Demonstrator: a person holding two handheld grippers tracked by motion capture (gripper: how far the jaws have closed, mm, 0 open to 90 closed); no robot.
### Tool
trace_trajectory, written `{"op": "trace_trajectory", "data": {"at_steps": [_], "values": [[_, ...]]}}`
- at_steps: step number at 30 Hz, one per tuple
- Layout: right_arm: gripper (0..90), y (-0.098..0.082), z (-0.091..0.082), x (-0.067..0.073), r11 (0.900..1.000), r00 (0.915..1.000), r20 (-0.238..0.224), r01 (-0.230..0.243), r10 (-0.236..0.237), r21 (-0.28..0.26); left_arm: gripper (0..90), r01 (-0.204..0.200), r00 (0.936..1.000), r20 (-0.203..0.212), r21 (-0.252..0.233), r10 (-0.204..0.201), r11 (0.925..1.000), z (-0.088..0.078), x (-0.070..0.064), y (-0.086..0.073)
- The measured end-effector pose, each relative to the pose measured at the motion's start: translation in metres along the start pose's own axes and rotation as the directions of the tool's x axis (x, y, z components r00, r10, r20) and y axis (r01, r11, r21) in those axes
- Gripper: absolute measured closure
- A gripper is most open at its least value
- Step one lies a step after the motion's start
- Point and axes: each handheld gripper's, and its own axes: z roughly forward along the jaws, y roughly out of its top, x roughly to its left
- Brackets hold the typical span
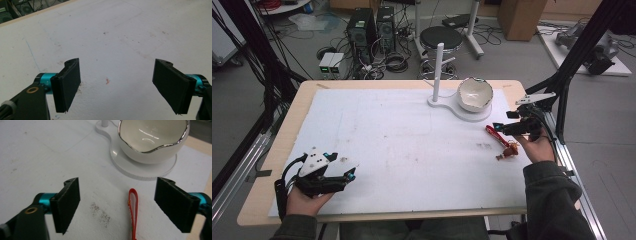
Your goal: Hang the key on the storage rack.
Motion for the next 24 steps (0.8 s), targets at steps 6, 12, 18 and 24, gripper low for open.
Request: {"op": "trace_trajectory", "data": {"at_steps": [6, 12, 18, 24], "values": [[33.0, -0.001, 0.016, -0.012, 0.996, 0.9995, 0.014, -0.029, 0.028, 0.087, 22.9, 0.003, 1.0, 0.003, -0.002, -0.003, 1.0, 0.001, -0.001, 0.0], [41.1, -0.005, 0.026, -0.023, 0.987, 0.9968, 0.054, -0.066, 0.059, 0.149, 22.9, -0.004, 1.0, 0.004, -0.001, 0.004, 1.0, 0.001, -0.001, 0.0], [45.7, -0.011, 0.035, -0.029, 0.978, 0.996, 0.055, -0.08, 0.071, 0.193, 22.9, -0.003, 1.0, 0.004, -0.003, 0.003, 1.0, 0.001, 0.0, 0.0], [50.6, -0.027, 0.045, -0.031, 0.965, 0.9953, 0.067, -0.085, 0.07, 0.247, 22.9, -0.002, 1.0, 0.005, -0.002, 0.002, 1.0, 0.001, 0.0, 0.0]]}}
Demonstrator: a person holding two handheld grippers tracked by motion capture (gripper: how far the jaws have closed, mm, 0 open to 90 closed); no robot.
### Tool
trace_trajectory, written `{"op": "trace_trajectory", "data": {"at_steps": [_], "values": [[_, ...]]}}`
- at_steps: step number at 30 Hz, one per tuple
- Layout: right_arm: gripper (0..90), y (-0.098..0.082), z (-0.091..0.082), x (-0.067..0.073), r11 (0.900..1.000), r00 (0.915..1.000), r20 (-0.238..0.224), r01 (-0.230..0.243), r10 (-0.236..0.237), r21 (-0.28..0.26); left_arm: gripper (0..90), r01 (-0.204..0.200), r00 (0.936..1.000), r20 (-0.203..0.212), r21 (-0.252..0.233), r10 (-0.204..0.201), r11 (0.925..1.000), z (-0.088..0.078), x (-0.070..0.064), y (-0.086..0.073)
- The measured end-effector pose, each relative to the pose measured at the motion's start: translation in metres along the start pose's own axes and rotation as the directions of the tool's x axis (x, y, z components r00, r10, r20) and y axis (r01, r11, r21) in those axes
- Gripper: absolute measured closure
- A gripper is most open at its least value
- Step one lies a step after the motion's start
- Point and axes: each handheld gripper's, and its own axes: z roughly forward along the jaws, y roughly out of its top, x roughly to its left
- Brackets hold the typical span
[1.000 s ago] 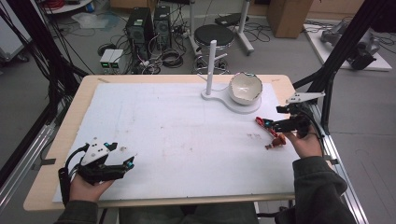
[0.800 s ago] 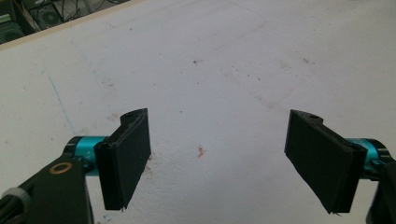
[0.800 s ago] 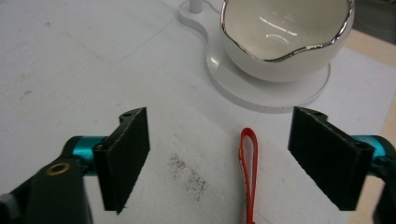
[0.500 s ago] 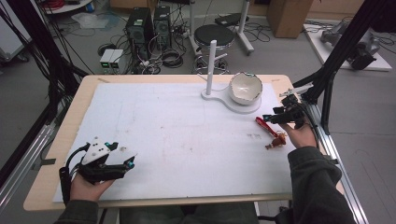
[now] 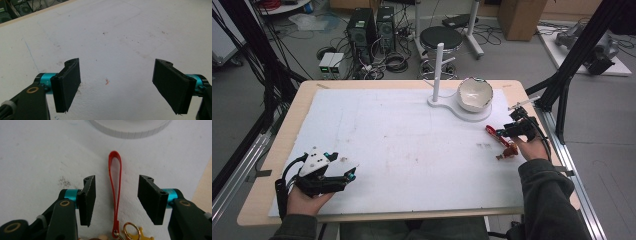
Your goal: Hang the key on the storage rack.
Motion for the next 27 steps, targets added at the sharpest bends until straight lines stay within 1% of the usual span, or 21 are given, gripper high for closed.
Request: {"op": "trace_trajectory", "data": {"at_steps": [3, 4, 6, 8, 9, 11, 12, 15, 21, 23, 27], "values": [[52.6, -0.007, 0.005, -0.003, 1.0, 0.9999, -0.004, -0.015, 0.015, 0.018, 22.9, -0.002, 1.0, 0.001, 0.001, 0.002, 1.0, 0.0, 0.0, 0.0], [53.4, -0.008, 0.008, -0.004, 0.999, 0.9999, -0.005, -0.014, 0.014, 0.04, 22.9, -0.002, 1.0, 0.002, 0.002, 0.002, 1.0, 0.001, 0.0, 0.0], [54.3, -0.008, 0.009, -0.004, 0.999, 0.9999, -0.002, -0.017, 0.017, 0.044, 22.9, -0.004, 1.0, 0.002, 0.004, 0.004, 1.0, 0.001, 0.0, 0.0], [57.4, -0.007, 0.01, -0.002, 0.999, 1.0, -0.004, -0.007, 0.008, 0.042, 22.9, -0.004, 1.0, 0.002, 0.005, 0.004, 1.0, 0.001, 0.0, 0.0], [57.4, -0.007, 0.01, -0.002, 0.999, 1.0, -0.004, -0.007, 0.008, 0.042, 22.9, -0.003, 1.0, 0.001, 0.004, 0.003, 1.0, 0.001, 0.0, 0.0], [58.8, -0.006, 0.013, -0.001, 0.998, 1.0, 0.002, 0.0, 0.0, 0.055, 22.9, -0.003, 1.0, -0.004, 0.0, 0.003, 1.0, 0.0, 0.0, 0.0], [59.4, -0.006, 0.013, 0.0, 0.998, 1.0, 0.004, -0.007, 0.007, 0.061, 22.9, -0.003, 1.0, -0.001, -0.002, 0.003, 1.0, 0.0, 0.0, 0.0], [61.5, -0.005, 0.015, 0.0, 0.998, 1.0, 0.006, -0.004, 0.003, 0.056, 22.9, -0.004, 1.0, -0.002, -0.001, 0.004, 1.0, 0.0, 0.001, 0.0], [64.4, -0.005, 0.021, 0.002, 0.995, 0.9997, 0.022, 0.0, -0.003, 0.101, 22.9, 0.002, 1.0, -0.001, -0.002, -0.002, 1.0, 0.0, 0.0, 0.0], [65.9, -0.004, 0.023, 0.002, 0.994, 0.9998, 0.02, 0.007, -0.009, 0.109, 23.0, 0.001, 1.0, 0.003, 0.001, -0.001, 1.0, 0.0, 0.0, 0.0], [70.6, -0.005, 0.026, 0.0, 0.99, 0.9996, 0.026, 0.006, -0.01, 0.139, 23.1, -0.004, 1.0, 0.004, 0.004, 0.004, 1.0, 0.001, 0.0, 0.0]]}}
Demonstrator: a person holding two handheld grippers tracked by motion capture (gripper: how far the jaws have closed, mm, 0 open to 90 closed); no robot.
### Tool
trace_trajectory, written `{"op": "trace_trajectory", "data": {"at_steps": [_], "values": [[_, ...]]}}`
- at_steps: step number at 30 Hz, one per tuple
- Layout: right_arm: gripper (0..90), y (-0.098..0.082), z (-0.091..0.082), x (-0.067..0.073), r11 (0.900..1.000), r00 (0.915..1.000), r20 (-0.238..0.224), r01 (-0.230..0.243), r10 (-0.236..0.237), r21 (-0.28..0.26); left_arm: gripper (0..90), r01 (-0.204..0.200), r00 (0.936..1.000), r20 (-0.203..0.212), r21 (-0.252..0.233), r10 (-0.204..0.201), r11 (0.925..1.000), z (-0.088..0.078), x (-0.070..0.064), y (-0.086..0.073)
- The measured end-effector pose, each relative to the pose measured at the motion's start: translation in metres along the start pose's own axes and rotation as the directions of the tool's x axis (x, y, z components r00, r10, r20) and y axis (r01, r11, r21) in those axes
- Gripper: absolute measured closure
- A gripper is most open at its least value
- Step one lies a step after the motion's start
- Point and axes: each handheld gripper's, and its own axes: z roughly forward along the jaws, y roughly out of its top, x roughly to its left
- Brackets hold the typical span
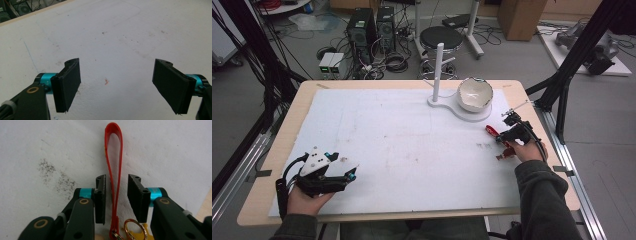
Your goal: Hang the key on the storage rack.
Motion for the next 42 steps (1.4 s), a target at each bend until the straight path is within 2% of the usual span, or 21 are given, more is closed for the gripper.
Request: {"op": "trace_trajectory", "data": {"at_steps": [7, 12, 15, 16, 26, 29, 31, 37, 42], "values": [[77.9, 0.0, 0.003, 0.001, 1.0, 0.9999, -0.005, 0.011, -0.011, 0.019, 23.1, 0.0, 1.0, 0.003, 0.003, 0.0, 1.0, 0.001, 0.0, 0.0], [85.5, 0.0, 0.003, 0.001, 1.0, 0.9995, -0.029, 0.01, -0.01, 0.018, 23.1, 0.003, 1.0, 0.006, -0.003, -0.003, 1.0, 0.0, -0.001, 0.0], [86.1, 0.001, 0.003, 0.002, 1.0, 0.9994, -0.027, 0.024, -0.023, 0.019, 23.1, -0.002, 1.0, 0.004, 0.001, 0.002, 1.0, 0.0, -0.001, 0.0], [86.1, 0.001, 0.002, 0.002, 1.0, 0.9994, -0.032, 0.015, -0.014, 0.02, 23.1, -0.006, 1.0, 0.005, 0.003, 0.006, 1.0, 0.0, -0.001, 0.0], [86.4, -0.001, -0.015, 0.003, 0.997, 0.9986, -0.045, 0.024, -0.027, -0.071, 23.1, 0.004, 1.0, 0.002, -0.006, -0.004, 1.0, -0.001, -0.001, 0.0], [86.4, -0.002, -0.021, 0.007, 0.995, 0.9978, -0.059, 0.024, -0.03, -0.094, 23.1, 0.003, 1.0, 0.003, -0.006, -0.003, 1.0, -0.001, -0.001, 0.001], [86.4, -0.002, -0.024, 0.008, 0.992, 0.9969, -0.064, 0.037, -0.045, -0.118, 23.1, 0.001, 1.0, 0.003, -0.003, -0.001, 1.0, -0.001, -0.001, 0.001], [86.4, -0.003, -0.037, 0.015, 0.98, 0.9944, -0.092, 0.033, -0.052, -0.196, 23.1, -0.001, 1.0, 0.001, -0.002, 0.001, 1.0, -0.001, -0.001, 0.001], [86.5, 0.0, -0.044, 0.022, 0.975, 0.9923, -0.089, 0.065, -0.086, -0.211, 23.1, 0.002, 1.0, 0.005, -0.004, -0.002, 1.0, 0.0, -0.002, 0.001]]}}
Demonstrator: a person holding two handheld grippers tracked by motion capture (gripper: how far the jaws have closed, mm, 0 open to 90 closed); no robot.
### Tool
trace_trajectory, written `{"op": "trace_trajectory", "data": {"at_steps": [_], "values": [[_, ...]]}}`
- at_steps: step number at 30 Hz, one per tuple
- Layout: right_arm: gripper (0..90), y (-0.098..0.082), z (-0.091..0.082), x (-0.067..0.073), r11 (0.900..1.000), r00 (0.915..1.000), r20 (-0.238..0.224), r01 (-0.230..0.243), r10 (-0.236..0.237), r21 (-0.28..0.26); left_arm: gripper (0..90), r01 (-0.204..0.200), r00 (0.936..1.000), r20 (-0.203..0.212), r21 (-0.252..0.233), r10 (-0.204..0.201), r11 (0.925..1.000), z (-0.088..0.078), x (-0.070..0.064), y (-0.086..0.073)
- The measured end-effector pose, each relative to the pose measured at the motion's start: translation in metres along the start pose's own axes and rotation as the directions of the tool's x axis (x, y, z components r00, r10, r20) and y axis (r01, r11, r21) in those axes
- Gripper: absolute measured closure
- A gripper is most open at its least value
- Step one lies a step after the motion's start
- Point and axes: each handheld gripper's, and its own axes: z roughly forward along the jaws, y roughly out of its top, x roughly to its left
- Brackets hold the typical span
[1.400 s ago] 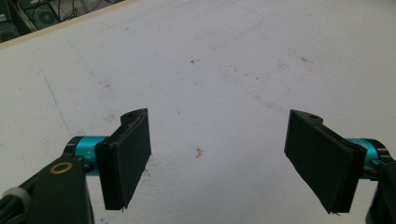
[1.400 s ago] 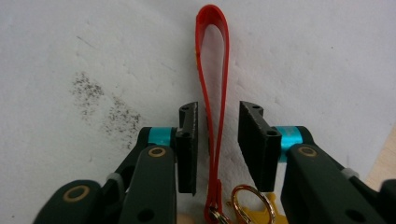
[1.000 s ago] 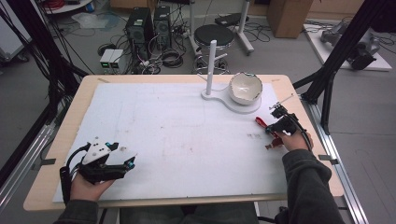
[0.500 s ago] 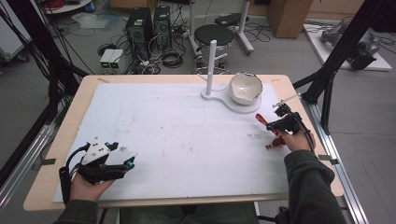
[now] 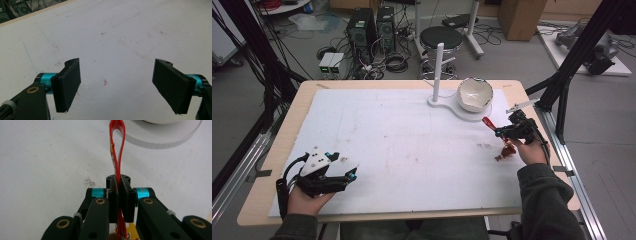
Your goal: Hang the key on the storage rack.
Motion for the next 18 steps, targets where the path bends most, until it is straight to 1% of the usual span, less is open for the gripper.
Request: {"op": "trace_trajectory", "data": {"at_steps": [3, 6, 9, 13, 18], "values": [[86.5, 0.005, -0.004, 0.004, 1.0, 0.9999, -0.009, 0.01, -0.01, -0.024, 23.1, 0.001, 1.0, -0.002, 0.0, -0.001, 1.0, 0.0, 0.0, 0.0], [86.5, 0.012, -0.009, 0.009, 0.999, 0.9995, -0.01, 0.031, -0.031, -0.043, 23.1, 0.003, 1.0, -0.001, 0.0, -0.003, 1.0, 0.0, 0.0, 0.0], [86.5, 0.02, -0.014, 0.012, 0.997, 0.9991, -0.016, 0.038, -0.039, -0.065, 23.1, 0.002, 1.0, 0.0, -0.003, -0.002, 1.0, 0.0, 0.0, 0.0], [86.4, 0.028, -0.019, 0.015, 0.995, 0.999, -0.027, 0.033, -0.036, -0.089, 23.1, -0.001, 1.0, -0.001, -0.001, 0.001, 1.0, 0.0, 0.0, 0.0], [86.5, 0.038, -0.021, 0.02, 0.993, 0.9978, -0.033, 0.053, -0.057, -0.107, 23.1, 0.001, 1.0, -0.003, -0.001, -0.001, 1.0, -0.001, 0.001, 0.0]]}}
